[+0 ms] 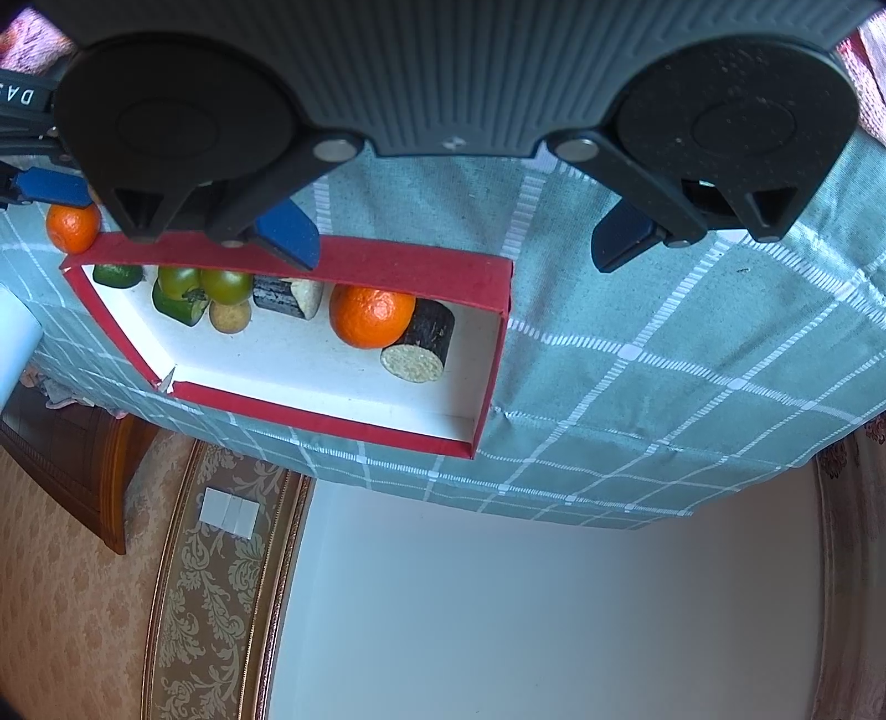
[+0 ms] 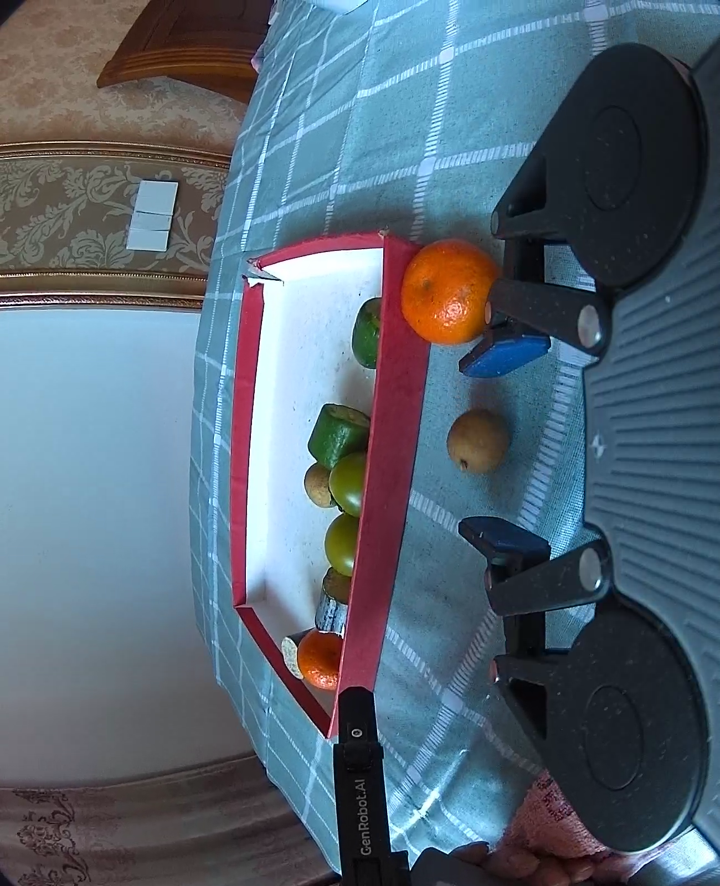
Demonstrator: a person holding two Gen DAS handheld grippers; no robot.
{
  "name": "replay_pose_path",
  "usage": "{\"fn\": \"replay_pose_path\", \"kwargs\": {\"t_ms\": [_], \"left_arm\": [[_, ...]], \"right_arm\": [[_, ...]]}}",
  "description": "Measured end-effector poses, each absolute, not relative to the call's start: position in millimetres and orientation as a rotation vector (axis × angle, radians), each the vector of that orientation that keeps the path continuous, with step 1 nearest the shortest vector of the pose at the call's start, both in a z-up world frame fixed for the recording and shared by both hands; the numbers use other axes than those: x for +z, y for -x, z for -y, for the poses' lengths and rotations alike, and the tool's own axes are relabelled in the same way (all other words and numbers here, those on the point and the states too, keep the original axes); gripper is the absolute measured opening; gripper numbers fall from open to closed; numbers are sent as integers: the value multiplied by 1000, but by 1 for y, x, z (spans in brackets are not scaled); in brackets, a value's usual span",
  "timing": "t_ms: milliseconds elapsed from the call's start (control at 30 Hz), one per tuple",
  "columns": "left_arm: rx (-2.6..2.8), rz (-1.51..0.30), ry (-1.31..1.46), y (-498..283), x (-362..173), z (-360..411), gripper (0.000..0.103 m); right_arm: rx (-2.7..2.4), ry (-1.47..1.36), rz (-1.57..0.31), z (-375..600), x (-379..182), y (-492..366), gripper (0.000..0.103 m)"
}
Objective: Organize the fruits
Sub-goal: 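Close the right gripper on the small brown fruit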
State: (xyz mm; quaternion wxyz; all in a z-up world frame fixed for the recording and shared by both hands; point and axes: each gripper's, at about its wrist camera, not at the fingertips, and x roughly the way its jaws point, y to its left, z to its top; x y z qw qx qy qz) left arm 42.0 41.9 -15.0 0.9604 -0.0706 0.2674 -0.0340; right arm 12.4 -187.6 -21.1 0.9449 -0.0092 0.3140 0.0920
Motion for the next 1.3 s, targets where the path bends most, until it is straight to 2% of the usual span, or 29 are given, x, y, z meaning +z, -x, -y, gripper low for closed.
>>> {"fn": "replay_pose_path", "kwargs": {"t_ms": [200, 467, 1000, 1100, 1300], "left_arm": [[-70, -540, 146, -42, -15, -42, 103], [-68, -541, 149, -42, -15, -43, 103], [-64, -542, 145, -42, -15, -43, 103], [-62, -543, 145, -42, -15, -43, 103], [-62, -543, 145, -42, -15, -43, 103]], "right_arm": [[185, 39, -647, 183, -23, -15, 54], [214, 78, -643, 174, -22, -14, 34], [207, 64, -643, 176, -20, -10, 33], [205, 59, -636, 177, -20, -9, 28], [204, 51, -628, 178, -18, -7, 28]]}}
